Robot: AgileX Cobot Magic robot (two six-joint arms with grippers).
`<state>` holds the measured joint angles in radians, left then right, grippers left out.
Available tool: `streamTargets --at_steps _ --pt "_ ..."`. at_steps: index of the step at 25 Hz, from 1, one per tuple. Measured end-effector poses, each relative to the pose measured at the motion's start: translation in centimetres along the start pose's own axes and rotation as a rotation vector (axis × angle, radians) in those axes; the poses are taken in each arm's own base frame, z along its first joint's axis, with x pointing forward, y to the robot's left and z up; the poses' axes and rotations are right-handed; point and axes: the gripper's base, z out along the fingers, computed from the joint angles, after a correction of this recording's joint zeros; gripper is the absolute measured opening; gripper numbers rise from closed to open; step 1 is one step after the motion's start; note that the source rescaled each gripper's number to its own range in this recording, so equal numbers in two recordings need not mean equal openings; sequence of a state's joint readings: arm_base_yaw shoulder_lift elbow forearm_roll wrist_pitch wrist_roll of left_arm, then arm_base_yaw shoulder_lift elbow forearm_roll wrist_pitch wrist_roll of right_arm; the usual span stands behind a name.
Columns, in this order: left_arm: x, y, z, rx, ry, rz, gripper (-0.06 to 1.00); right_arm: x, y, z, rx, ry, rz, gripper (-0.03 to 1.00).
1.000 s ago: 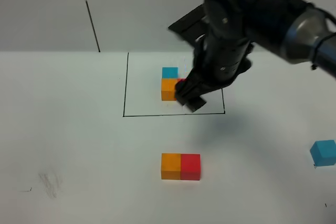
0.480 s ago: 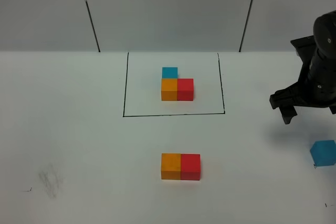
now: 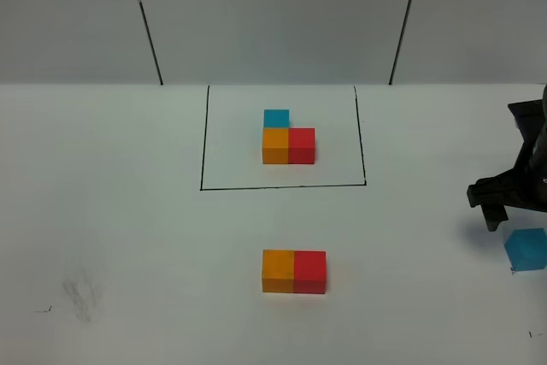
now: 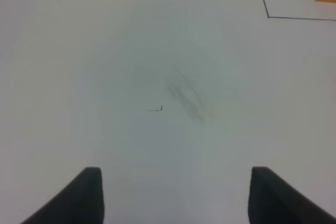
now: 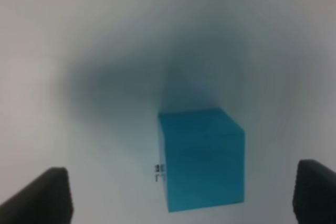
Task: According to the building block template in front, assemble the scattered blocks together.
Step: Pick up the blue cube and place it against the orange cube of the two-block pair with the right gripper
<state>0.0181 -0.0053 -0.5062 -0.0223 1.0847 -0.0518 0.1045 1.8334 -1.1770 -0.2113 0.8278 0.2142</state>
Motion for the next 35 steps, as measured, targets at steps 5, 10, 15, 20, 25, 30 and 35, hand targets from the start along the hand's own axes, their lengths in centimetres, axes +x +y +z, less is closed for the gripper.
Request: streamTargets --at_steps 5,10,15,20,25,30,35 --pt "0.0 0.0 0.0 0.0 0.0 0.0 0.31 0.8 -0.9 1.2 -0.001 -0.012 0.017 0.78" --pt "0.0 0.0 0.0 0.0 0.0 0.0 0.31 1.4 -1.7 2.3 -0.003 -0.013 0.036 0.78" --pt "0.0 0.0 0.0 0.0 0.0 0.0 0.31 1.6 -1.7 4.2 -0.007 0.018 0.029 0.78" --pt "0.0 0.0 0.0 0.0 0.0 0.0 0.31 1.7 -1.5 5.4 -0.018 0.041 0.014 0.69" --pt "0.0 0.0 0.0 0.0 0.0 0.0 0.31 1.7 -1.4 5.5 -0.02 0.04 0.003 0.21" --pt "0.0 0.0 0.0 0.0 0.0 0.0 0.31 1.8 -1.3 4.9 -0.044 0.041 -0.021 0.21" --pt "0.0 0.0 0.0 0.0 0.0 0.0 0.31 0.8 -0.4 0.0 -0.095 -0.049 -0.016 0.21"
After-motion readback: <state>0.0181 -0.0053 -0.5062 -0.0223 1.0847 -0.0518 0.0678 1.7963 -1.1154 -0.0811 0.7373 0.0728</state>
